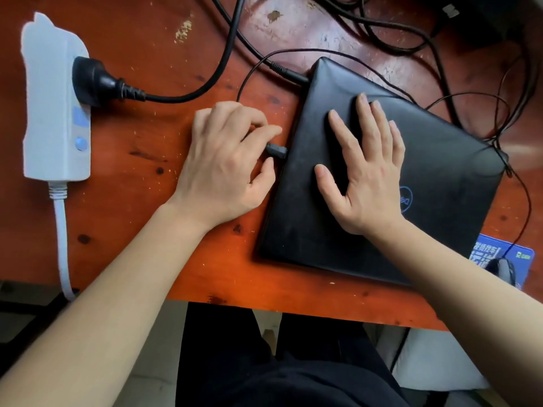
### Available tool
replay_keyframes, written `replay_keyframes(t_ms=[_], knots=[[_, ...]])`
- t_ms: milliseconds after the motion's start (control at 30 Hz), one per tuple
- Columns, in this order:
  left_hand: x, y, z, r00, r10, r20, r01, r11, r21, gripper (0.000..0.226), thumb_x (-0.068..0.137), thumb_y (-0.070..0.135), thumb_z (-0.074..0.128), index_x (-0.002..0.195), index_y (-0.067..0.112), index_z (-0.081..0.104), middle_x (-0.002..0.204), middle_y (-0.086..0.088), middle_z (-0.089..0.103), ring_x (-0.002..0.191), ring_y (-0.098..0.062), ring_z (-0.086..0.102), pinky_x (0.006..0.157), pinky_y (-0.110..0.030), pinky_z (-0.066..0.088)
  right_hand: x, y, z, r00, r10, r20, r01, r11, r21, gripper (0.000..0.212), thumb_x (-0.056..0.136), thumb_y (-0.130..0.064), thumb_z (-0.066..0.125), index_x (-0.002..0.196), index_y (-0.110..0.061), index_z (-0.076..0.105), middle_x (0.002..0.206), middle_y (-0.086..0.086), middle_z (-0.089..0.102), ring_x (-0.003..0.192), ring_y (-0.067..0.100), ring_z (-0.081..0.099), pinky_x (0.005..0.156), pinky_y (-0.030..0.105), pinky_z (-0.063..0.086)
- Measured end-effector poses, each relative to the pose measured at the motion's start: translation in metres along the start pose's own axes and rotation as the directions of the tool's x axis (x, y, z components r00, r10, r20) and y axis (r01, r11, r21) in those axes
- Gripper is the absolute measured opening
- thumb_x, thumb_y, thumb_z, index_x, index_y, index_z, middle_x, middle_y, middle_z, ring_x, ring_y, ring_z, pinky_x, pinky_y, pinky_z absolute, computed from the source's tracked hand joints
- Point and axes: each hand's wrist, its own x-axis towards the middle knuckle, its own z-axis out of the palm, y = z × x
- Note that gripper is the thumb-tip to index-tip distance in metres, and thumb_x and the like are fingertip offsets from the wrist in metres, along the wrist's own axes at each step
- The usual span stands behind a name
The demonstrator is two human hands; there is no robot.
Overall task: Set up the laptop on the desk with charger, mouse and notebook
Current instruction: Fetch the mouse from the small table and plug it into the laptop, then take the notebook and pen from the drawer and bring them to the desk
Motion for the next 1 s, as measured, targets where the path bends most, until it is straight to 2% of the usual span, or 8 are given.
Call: replay_keyframes(t_ms=[67,267,433,533,700,833,900,1000], knots=[[0.000,0.001,-0.001,1.000,-0.026,0.009,0.026,0.999,0.019,0.028,0.086,0.025,0.063,0.110,0.012,0.069,0.108,-0.007,0.063,0.107,-0.029,0.052,0.088,-0.043,0.035,0.000,0.000,-0.001,1.000,0.000,-0.001,0.000,1.000,0.007,0.065,0.097,-0.055,0.039,0.154,-0.023,0.035,0.164,0.016,0.022,0.153,0.032,0.015,0.121,0.054,0.014],[0.000,-0.004,0.003,0.993,0.113,0.046,-0.114,0.993,0.023,0.018,0.090,0.017,0.064,0.105,0.009,0.069,0.104,-0.010,0.062,0.102,-0.030,0.051,0.083,-0.044,0.035,0.001,0.000,0.000,1.000,0.005,-0.009,-0.005,1.000,0.015,0.066,0.096,-0.055,0.041,0.154,-0.023,0.037,0.164,0.016,0.023,0.153,0.031,0.016,0.121,0.054,0.015],[0.004,-0.003,0.003,0.993,0.109,0.055,-0.109,0.994,0.005,0.022,0.086,0.012,0.060,0.104,0.005,0.071,0.103,-0.012,0.063,0.101,-0.031,0.054,0.081,-0.044,0.036,0.000,0.000,-0.002,1.000,0.008,-0.004,-0.008,1.000,0.024,0.066,0.096,-0.055,0.042,0.154,-0.024,0.037,0.164,0.016,0.022,0.153,0.031,0.016,0.121,0.054,0.015],[0.004,0.001,0.004,0.997,0.079,0.017,-0.080,0.996,0.035,0.034,0.084,0.013,0.052,0.113,0.003,0.068,0.111,-0.015,0.063,0.108,-0.033,0.053,0.084,-0.045,0.037,0.000,-0.001,-0.001,1.000,0.010,-0.013,-0.009,1.000,0.023,0.066,0.096,-0.055,0.043,0.154,-0.025,0.036,0.164,0.015,0.022,0.153,0.032,0.017,0.121,0.054,0.015],[0.004,0.006,0.005,0.993,-0.068,-0.101,0.084,0.982,0.170,0.049,0.091,0.029,0.042,0.131,0.006,0.057,0.132,-0.019,0.055,0.124,-0.032,0.045,0.099,-0.044,0.036,-0.001,0.000,0.002,0.999,-0.011,-0.036,0.012,1.000,0.026,0.067,0.096,-0.056,0.041,0.155,-0.027,0.032,0.165,0.015,0.021,0.153,0.032,0.016,0.122,0.053,0.013],[0.004,0.023,-0.003,0.968,-0.224,-0.117,0.246,0.938,0.243,0.049,0.091,0.027,0.046,0.133,0.004,0.055,0.135,-0.021,0.053,0.124,-0.038,0.047,0.100,-0.048,0.040,-0.004,0.000,-0.001,1.000,-0.004,-0.007,0.005,0.999,0.049,0.068,0.097,-0.059,0.034,0.157,-0.027,0.027,0.166,0.014,0.016,0.154,0.032,0.009,0.122,0.054,0.011],[0.002,0.034,-0.003,0.942,-0.330,-0.058,0.335,0.914,0.229,0.048,0.092,0.024,0.048,0.134,0.002,0.054,0.135,-0.022,0.052,0.125,-0.039,0.047,0.101,-0.050,0.043,-0.002,-0.002,0.003,0.998,-0.009,0.057,0.007,0.999,0.036,0.068,0.098,-0.059,0.030,0.158,-0.027,0.023,0.166,0.015,0.012,0.154,0.032,0.005,0.122,0.055,0.009],[-0.013,0.069,-0.013,0.892,-0.450,0.033,0.411,0.841,0.352,0.054,0.091,0.028,0.042,0.138,0.001,0.050,0.140,-0.024,0.049,0.131,-0.041,0.043,0.103,-0.056,0.042,-0.003,0.002,-0.010,0.984,-0.028,0.179,0.018,0.998,0.055,0.069,0.100,-0.059,0.025,0.160,-0.026,0.015,0.167,0.015,0.003,0.154,0.033,-0.001,0.122,0.055,0.004]])
